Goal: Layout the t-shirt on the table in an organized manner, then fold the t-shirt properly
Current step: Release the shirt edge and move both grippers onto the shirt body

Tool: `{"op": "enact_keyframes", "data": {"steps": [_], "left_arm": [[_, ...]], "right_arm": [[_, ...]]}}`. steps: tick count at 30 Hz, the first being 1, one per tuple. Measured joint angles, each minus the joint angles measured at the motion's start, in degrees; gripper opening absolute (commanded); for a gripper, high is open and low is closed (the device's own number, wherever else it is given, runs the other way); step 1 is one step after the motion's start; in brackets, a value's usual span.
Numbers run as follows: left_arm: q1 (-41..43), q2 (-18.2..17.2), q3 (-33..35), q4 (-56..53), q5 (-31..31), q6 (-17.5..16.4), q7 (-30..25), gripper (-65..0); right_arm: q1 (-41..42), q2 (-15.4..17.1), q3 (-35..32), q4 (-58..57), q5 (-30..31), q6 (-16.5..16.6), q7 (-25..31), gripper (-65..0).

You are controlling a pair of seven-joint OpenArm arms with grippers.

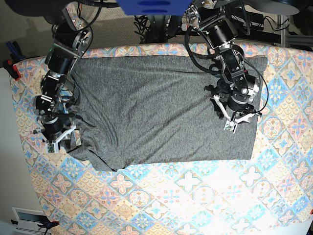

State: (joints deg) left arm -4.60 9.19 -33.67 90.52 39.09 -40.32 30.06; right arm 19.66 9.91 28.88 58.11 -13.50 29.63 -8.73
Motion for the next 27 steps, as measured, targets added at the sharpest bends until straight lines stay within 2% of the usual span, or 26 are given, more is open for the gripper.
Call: {"op": "enact_keyframes", "data": {"steps": [2,6,11,16,27], "left_arm": [[0.0,0.0,0.0,0.0,0.0,0.0,0.0,-31.8],[0.0,0.0,0.0,0.0,0.0,0.0,0.0,-31.8],[0.0,0.0,0.0,0.0,0.0,0.0,0.0,-31.8],[-0.2,0.0,0.0,0.0,3.2,0.0,0.0,-31.8],[-0.1,0.0,0.0,0.0,3.2,0.0,0.0,-31.8]], "right_arm": [[1.2,0.0,1.6,-1.3,0.4,0.0,2.0,-42.6],[0.5,0.1,2.7,-4.2,0.2,-0.3,1.8,-42.6],[-2.6,-0.1,2.3,-5.1,0.0,-0.2,1.0,-42.6],[-3.8,0.1,2.2,-4.9,0.0,-0.1,1.7,-42.6],[-5.2,0.2,1.3,-4.9,0.5,-0.1,3.1,-44.5]]}}
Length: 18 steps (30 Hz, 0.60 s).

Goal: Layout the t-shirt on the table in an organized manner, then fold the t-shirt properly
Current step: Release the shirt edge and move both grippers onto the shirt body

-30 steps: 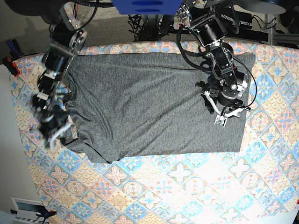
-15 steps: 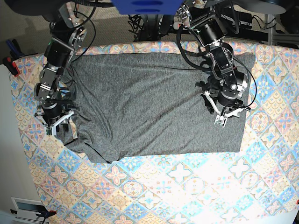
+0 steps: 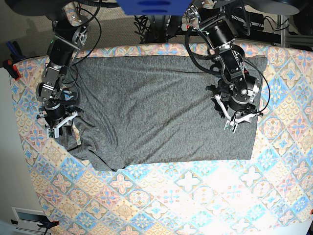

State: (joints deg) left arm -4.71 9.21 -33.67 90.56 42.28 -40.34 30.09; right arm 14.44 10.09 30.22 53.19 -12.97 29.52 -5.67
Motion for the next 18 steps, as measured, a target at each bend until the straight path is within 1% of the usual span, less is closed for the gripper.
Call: {"op": "enact_keyframes", "data": {"steps": [3,5,7,15,18], "left_arm": [[0.1,0.0,0.0,0.0,0.0,0.0,0.0,-31.9],[0.1,0.0,0.0,0.0,0.0,0.0,0.0,-31.9],[0.1,0.0,0.0,0.1,0.0,0.0,0.0,-31.9],[0.1,0.0,0.0,0.1,0.0,0.0,0.0,-31.9],[0.1,0.0,0.0,0.1,0.0,0.0,0.0,-31.9]], "right_arm": [[-1.5,0.6,-5.7,0.5,1.0,-1.5,1.6,-52.6],[-2.2,0.9,-9.3,0.7,1.2,-1.5,2.4,-58.8],[-2.4,0.9,-10.8,0.8,1.3,-2.1,2.9,-64.5],[-2.3,0.7,-8.7,1.0,1.2,-1.5,2.7,-65.0],[-2.3,1.9,-6.7,1.0,1.3,0.4,2.0,-65.0]]}}
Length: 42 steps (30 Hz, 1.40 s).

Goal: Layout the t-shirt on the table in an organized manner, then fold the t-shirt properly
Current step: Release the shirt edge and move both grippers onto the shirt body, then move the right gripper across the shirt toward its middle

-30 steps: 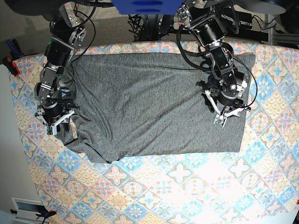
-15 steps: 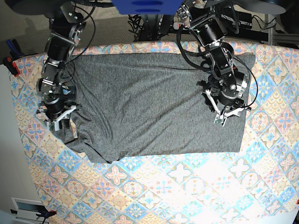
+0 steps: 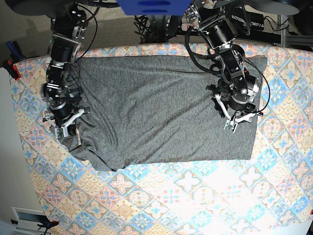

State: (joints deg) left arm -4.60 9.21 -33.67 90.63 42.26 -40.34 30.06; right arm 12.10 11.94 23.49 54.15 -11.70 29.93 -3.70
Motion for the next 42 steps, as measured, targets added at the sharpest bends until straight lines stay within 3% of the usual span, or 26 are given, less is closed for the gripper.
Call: {"op": "enact_keyframes", "data": {"steps": [2,5,8,18,29,35,40,42], "left_arm": [[0.0,0.0,0.0,0.0,0.0,0.0,0.0,-31.9],[0.3,0.0,0.0,0.1,0.0,0.0,0.0,-31.9],[0.7,0.0,0.0,0.1,0.0,0.0,0.0,-31.9],[0.8,0.0,0.0,0.0,0.0,0.0,0.0,-31.9],[0.9,0.0,0.0,0.0,-0.2,0.0,0.0,-31.9],[0.8,0.0,0.0,-0.1,-0.2,-0.2,0.0,-31.9],[0.8,0.0,0.0,-0.1,-0.2,0.0,0.0,-31.9],[0.8,0.0,0.0,-0.1,-0.2,0.0,0.0,-31.9]], "right_arm": [[0.9,0.5,1.6,-0.2,0.0,0.7,-1.0,-65.0],[4.5,0.6,2.5,-0.7,-2.3,-0.7,-5.8,-65.0],[7.3,0.7,2.5,-0.3,-1.7,-1.0,-6.5,-65.0],[7.0,0.6,1.0,17.0,-2.2,-0.6,-15.0,-65.0],[7.0,-4.9,-17.6,35.1,-1.7,-0.3,-24.4,-65.0],[6.7,-5.0,-29.6,38.4,-1.8,-0.4,-25.9,-65.0],[6.6,-6.9,-38.0,38.4,-1.4,-0.4,-25.5,-65.0],[6.6,-8.0,-40.3,38.2,-1.6,-3.4,-25.8,-65.0]]}}
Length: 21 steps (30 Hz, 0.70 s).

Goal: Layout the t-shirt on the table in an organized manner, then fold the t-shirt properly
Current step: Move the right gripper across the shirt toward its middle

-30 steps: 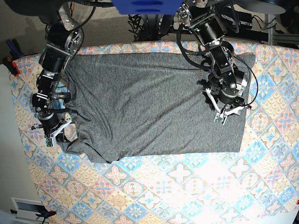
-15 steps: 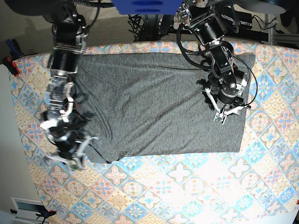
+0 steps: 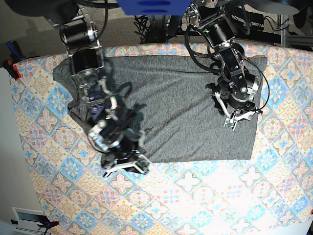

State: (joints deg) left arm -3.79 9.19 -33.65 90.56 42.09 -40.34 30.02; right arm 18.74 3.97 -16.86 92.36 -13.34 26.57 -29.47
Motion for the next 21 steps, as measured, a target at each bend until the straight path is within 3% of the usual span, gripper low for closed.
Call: {"op": "enact_keyframes", "data": {"steps": [10,16,21], "left_arm": [[0.2,0.0,0.0,0.0,0.0,0.0,0.0,-31.9],[1.4,0.0,0.0,-0.1,-0.2,0.0,-0.2,-31.9],[1.2,0.0,0.0,-0.1,-0.2,0.0,-0.2,-31.9]], "right_arm": [[0.3,-1.4,-11.5,-4.5,-0.2,-1.3,0.6,-65.0],[0.3,-6.0,-15.0,-10.3,0.2,-1.2,1.0,-65.0],[0.5,-5.4,-19.8,-15.8,-0.4,-1.4,0.0,-65.0]]}}
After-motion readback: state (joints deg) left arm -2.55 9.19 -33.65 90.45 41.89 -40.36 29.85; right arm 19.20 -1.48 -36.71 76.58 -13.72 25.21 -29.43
